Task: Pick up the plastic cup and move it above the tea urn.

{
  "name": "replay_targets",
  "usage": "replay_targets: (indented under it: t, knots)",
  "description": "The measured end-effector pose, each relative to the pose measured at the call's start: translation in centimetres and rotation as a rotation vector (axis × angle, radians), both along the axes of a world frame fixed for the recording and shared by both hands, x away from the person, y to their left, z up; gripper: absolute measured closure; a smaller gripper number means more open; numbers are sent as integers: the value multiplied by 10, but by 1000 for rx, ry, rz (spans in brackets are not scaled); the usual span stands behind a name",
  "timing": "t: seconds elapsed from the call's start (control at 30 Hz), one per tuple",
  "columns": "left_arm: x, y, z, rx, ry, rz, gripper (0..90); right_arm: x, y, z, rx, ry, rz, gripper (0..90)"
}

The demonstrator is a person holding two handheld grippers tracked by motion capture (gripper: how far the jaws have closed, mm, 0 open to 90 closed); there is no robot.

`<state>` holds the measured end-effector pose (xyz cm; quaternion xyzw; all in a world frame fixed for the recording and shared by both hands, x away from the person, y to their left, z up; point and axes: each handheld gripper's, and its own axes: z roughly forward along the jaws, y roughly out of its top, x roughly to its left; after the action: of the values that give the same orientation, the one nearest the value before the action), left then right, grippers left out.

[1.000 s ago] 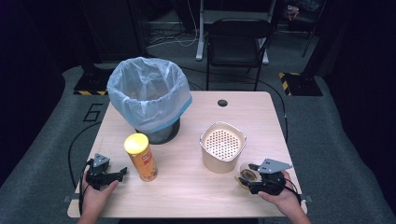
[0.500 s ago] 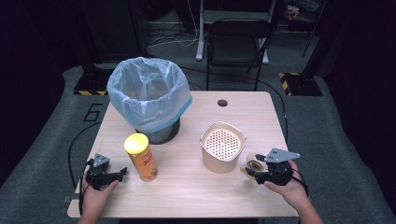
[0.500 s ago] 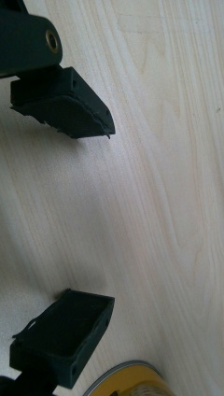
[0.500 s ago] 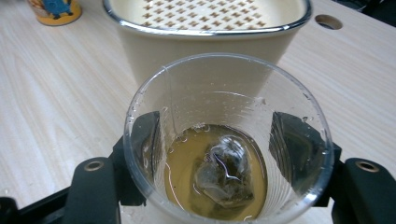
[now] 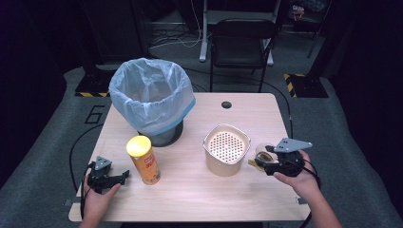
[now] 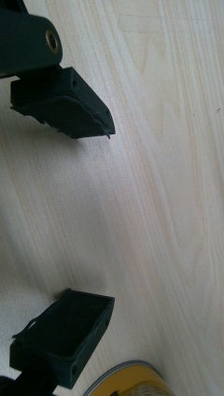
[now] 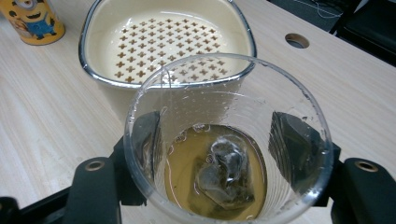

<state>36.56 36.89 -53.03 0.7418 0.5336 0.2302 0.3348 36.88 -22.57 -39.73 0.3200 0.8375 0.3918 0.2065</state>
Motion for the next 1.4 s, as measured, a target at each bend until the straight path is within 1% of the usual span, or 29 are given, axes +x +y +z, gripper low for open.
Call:
replay_targets:
  t: [0.07,0.1,0.17,0.2,0.3,0.33,0.4,0.43,0.47,0.53,0.6,0.63,0.67,0.7,0.73,0.83,0.87,0.97,1.07,1.17,1.23,1.3,1.37,1.4]
  knots:
    - [0,0,0,-1,0,1,149,1,0,3,-6,-2,1,343]
    - [0,0,0,-5,2,3,149,1,0,5,-6,2,-6,342]
    - [0,0,0,1,0,1,149,5,-1,13,-13,5,-2,343]
    - [0,0,0,-7,2,3,149,5,-1,14,-13,5,-7,343]
    - [0,0,0,-1,0,2,149,8,-1,19,-11,6,-13,343]
    - [0,-1,0,-8,2,4,149,8,-1,20,-12,11,-14,343]
    - [0,-1,0,-7,2,4,149,11,-2,23,-11,15,-15,343]
    - [0,0,0,-7,2,3,149,12,-1,24,-7,17,-28,343]
    - [0,0,0,-4,1,2,149,14,-2,25,-7,18,-26,343]
    - [0,0,0,-2,1,2,149,16,-1,27,-4,24,-41,343]
    - [0,-1,0,-7,2,3,149,21,-2,31,-9,23,-43,343]
    - [0,0,0,-3,1,3,149,22,-1,32,-7,31,-58,342]
    - [0,0,0,-7,2,3,149,24,-1,35,-12,31,-64,342]
    - [0,0,0,-6,2,3,149,26,-1,36,-24,23,-57,341]
    - [0,0,0,-3,1,3,149,27,0,39,-20,24,-68,341]
    - [0,-1,0,-7,2,3,149,32,2,44,-36,15,-63,338]
    - [0,0,0,-7,2,4,149,34,4,45,-27,11,-69,338]
    - [0,0,0,-6,2,3,149,38,7,49,-28,17,-72,337]
    - [0,0,0,-3,1,3,149,45,12,54,-51,21,-72,337]
    - [0,0,0,-3,1,2,149,50,17,56,-65,18,-54,335]
    - [0,0,0,-2,0,3,149,53,21,57,-62,22,-59,336]
    - [0,0,0,-6,2,3,149,56,23,56,-70,10,-49,335]
    - [0,-1,0,-7,2,4,148,59,26,55,-79,16,-61,334]
    - [0,0,0,-1,0,2,149,60,27,54,-86,11,-58,334]
